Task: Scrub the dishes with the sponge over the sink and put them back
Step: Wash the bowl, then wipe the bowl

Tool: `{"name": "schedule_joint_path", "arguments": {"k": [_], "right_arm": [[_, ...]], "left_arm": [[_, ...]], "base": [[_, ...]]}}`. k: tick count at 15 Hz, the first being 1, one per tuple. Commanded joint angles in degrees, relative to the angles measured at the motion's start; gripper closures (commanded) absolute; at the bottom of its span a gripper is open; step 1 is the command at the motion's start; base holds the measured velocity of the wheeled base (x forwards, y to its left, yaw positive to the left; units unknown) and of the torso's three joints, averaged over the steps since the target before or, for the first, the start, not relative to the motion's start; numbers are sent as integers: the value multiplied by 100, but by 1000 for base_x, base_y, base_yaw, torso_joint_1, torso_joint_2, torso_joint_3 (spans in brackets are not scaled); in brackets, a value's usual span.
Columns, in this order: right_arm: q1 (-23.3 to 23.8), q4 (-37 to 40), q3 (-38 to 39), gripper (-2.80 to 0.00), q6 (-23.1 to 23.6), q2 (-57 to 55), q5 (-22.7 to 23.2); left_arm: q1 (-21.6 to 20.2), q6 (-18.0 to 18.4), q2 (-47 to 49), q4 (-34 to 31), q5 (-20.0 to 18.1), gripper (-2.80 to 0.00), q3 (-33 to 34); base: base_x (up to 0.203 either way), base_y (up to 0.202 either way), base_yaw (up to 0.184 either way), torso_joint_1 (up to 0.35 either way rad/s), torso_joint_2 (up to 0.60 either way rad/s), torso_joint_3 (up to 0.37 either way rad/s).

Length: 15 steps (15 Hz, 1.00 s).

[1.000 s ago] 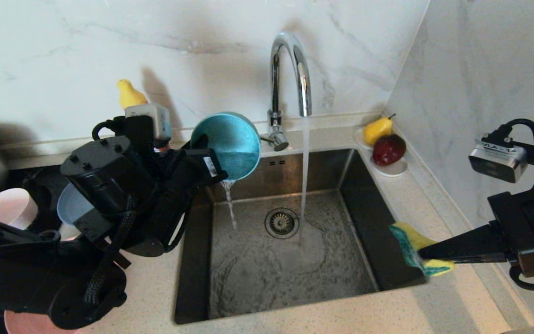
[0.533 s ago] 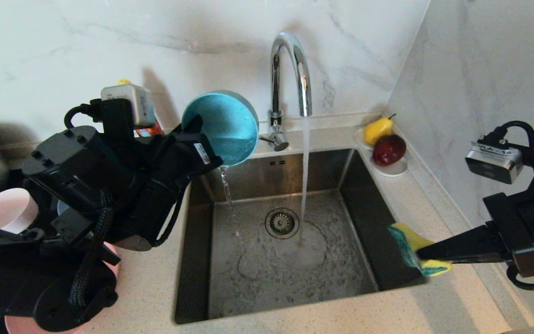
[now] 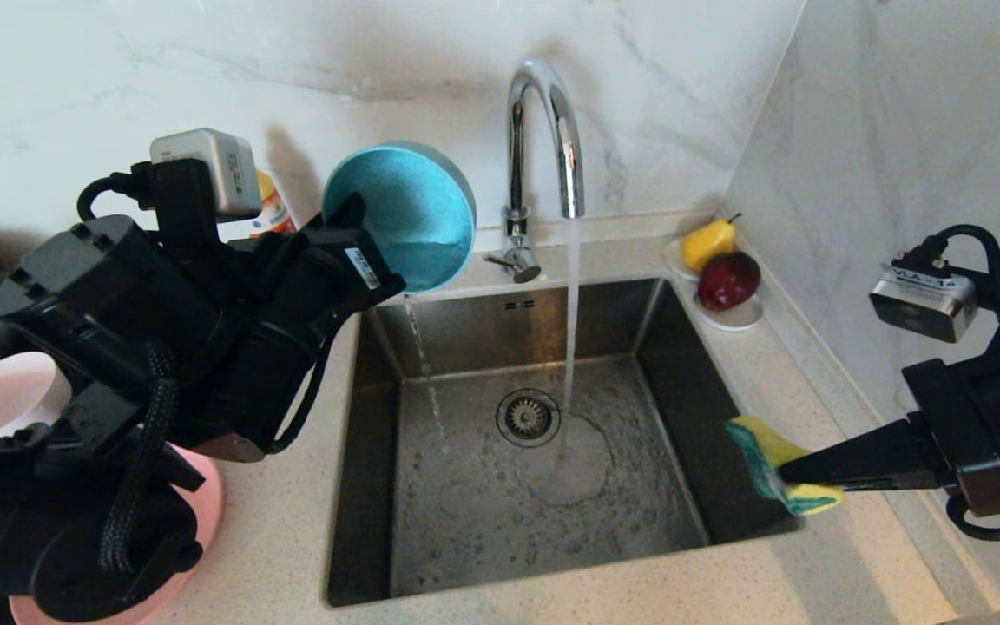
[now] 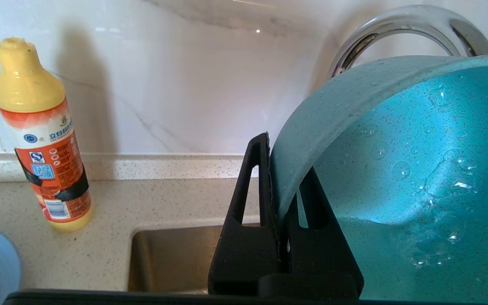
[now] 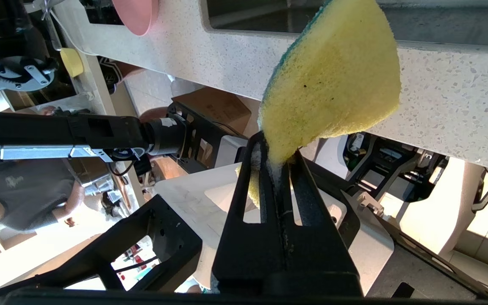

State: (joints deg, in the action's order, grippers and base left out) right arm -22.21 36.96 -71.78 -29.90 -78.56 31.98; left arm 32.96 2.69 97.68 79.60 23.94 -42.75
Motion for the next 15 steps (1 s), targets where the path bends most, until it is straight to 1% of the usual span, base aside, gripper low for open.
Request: {"name": "schedule_joint_path", "arguments": {"k": [1, 2, 3, 4, 5, 6, 7, 9, 11, 12, 13, 14, 15], "right_arm": [[-3, 30, -21, 0, -16, 7, 28], [-3, 30, -29, 0, -24, 32, 28], [-11, 30, -48, 0, -24, 61, 28], [-22, 44, -61, 0, -32, 110, 28], [-37, 64, -77, 0, -33, 152, 28], [-38, 79, -82, 0, -33, 195, 28], [-38, 89, -73, 0, -33, 255, 28], [-105, 114, -54, 0, -34, 357, 38], [-313, 181, -138, 0, -50, 484, 93], [-378, 220, -211, 0, -51, 490, 115], [-445, 279, -267, 0, -51, 490, 121], [-558, 376, -365, 0, -51, 487, 127], [-681, 400, -427, 0, -55, 464, 145]], "left_arm": [[-1, -5, -30, -24, 23, 0, -14], [-8, -6, -45, -136, 32, 0, -93], [-9, -10, -85, -469, 49, 0, -234], [-22, -47, -162, -971, 58, 0, -369], [-70, -150, -255, -1658, 66, 0, -508], [-107, -329, -367, -2397, 70, 0, -662], [-127, -541, -487, -3262, 61, 0, -832], [-145, -1026, -764, -5240, -48, 0, -1293], [-152, -1508, -1026, -7667, -478, 0, -2041], [-151, -1747, -1117, -8670, -720, 0, -2525], [-150, -1981, -1187, -9498, -985, 0, -2857], [-145, -2163, -1245, -10118, -1329, 0, -3032], [-135, -2259, -1274, -10514, -1635, 0, -3111]], "base": [[0, 0, 0, 0, 0, 0], [0, 0, 0, 0, 0, 0], [0, 0, 0, 0, 0, 0], [0, 0, 0, 0, 0, 0], [0, 0, 0, 0, 0, 0], [0, 0, 0, 0, 0, 0], [0, 0, 0, 0, 0, 0], [0, 0, 0, 0, 0, 0], [0, 0, 0, 0, 0, 0], [0, 0, 0, 0, 0, 0], [0, 0, 0, 0, 0, 0], [0, 0, 0, 0, 0, 0], [0, 0, 0, 0, 0, 0]]}}
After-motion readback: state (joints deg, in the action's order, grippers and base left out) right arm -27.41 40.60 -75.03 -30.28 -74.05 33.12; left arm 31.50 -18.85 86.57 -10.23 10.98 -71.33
